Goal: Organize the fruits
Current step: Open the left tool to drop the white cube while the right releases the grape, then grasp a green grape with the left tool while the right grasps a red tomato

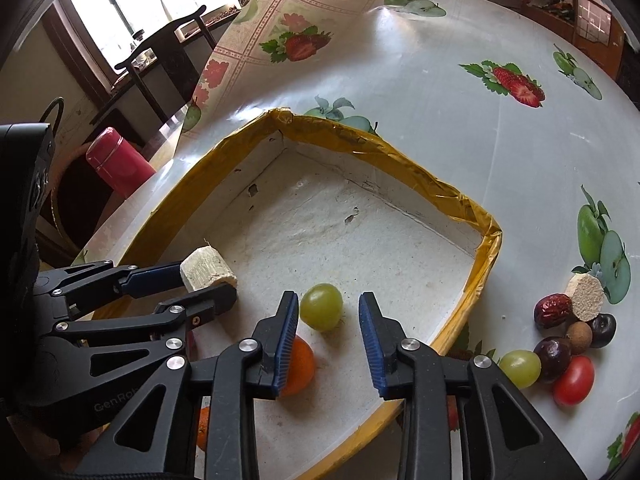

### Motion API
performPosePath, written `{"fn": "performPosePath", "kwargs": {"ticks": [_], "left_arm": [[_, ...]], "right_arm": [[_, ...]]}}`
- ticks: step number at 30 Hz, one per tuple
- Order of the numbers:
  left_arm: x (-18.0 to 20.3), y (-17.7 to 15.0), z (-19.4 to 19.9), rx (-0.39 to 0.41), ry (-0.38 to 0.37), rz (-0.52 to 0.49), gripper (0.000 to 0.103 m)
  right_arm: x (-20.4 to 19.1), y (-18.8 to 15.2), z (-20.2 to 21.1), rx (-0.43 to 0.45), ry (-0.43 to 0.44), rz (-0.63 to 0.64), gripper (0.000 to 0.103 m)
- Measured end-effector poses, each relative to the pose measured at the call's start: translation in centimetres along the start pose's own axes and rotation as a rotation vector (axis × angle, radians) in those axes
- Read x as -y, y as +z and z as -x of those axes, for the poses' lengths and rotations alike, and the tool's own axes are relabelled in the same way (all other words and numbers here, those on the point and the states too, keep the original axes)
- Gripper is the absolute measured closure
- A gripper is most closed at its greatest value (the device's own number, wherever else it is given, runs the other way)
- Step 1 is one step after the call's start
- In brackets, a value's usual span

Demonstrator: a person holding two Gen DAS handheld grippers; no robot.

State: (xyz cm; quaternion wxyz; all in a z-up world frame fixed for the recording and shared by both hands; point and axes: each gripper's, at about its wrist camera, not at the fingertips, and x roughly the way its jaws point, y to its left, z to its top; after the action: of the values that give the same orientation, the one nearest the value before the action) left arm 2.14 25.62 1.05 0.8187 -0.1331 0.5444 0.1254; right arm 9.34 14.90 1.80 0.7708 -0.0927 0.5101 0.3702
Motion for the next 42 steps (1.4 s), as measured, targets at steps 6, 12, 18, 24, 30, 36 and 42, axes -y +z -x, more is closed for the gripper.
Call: {"fn": "performPosePath", "kwargs": {"ticks": [6,12,18,24,30,36,42], "left_arm": [[0.3,-0.8,2.2,0.037,-0.003,-0.005,0.049],[1.4,-1.9,3.8,0.042,-0.023,-0.012,0.049],[3.6,-2.8,4.7,0.036,-0.055,-0.040,0.049],[6.5,-3.5,5.7,0.041,-0.095,-0.087,0.049],[9.9,-3.9,6.1,0.033,-0.158,-0.130,0.049],[13.4,-4.7,5.1,-0.007,-0.227,-0.173,0.049],[15.7,-4.7,2.5,-0.043,-0.230,-0.214,0.049]], "right_arm": [[0.4,-0.7,2.9,0.041,0.014,-0.020,0.066],[2.0,-2.5,7.2,0.108,0.009,-0.072,0.063],[5.0,-5.1,10.0,0.124,-0.025,-0.142,0.062],[8.4,-8.0,11.6,0.117,-0.070,-0.225,0.062],[11.0,-9.7,12.9,0.125,-0.104,-0.276,0.062],[12.2,-9.4,12.7,0.134,-0.123,-0.272,0.061],[12.6,-7.6,10.1,0.113,-0.123,-0.225,0.061]]}}
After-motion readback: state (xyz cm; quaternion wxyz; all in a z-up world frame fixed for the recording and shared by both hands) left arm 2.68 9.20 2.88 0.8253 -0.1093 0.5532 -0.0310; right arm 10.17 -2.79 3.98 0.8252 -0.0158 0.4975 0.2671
